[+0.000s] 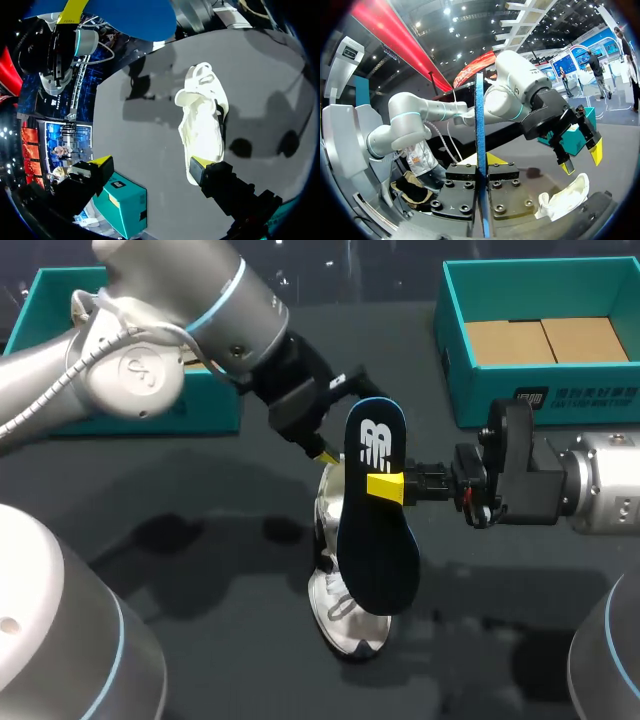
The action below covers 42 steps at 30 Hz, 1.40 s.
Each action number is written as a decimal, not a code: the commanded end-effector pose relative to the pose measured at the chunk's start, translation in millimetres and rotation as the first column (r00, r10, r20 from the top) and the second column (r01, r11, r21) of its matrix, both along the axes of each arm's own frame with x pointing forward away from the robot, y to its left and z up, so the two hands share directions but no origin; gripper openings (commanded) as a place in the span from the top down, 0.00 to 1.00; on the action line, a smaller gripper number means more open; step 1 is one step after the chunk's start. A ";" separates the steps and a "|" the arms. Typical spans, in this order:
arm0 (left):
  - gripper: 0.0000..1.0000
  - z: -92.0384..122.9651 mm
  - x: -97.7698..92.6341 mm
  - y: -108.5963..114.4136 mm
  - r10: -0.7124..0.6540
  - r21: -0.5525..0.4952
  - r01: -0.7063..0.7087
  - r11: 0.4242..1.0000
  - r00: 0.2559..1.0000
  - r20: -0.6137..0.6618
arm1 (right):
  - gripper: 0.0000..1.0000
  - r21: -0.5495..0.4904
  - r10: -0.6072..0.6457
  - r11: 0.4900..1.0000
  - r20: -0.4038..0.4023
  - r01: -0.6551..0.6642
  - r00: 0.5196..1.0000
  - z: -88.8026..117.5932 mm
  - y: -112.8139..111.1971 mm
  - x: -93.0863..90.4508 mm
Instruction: Take the shoe out of the shoebox, open the shoe tongue, remove and reinsert the insole, then place the shoe into the shoebox
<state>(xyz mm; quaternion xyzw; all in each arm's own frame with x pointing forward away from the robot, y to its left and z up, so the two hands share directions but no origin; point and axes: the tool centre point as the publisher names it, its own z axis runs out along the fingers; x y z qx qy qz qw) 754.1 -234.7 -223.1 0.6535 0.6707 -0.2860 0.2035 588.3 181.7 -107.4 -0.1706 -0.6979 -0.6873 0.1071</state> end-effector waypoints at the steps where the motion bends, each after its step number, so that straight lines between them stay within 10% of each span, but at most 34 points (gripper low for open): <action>1: 0.00 0.5 2.0 5.8 0.021 -0.241 -0.028 0.970 0.999 -0.031 | 1.00 -0.001 -0.003 1.000 0.000 0.003 1.000 -1.0 1.2 -1.8; 42: 0.00 75.0 12.8 15.0 0.092 -0.727 -0.030 0.686 0.995 0.046 | 1.00 -0.001 -0.003 1.000 0.000 0.003 1.000 -1.0 1.2 -1.8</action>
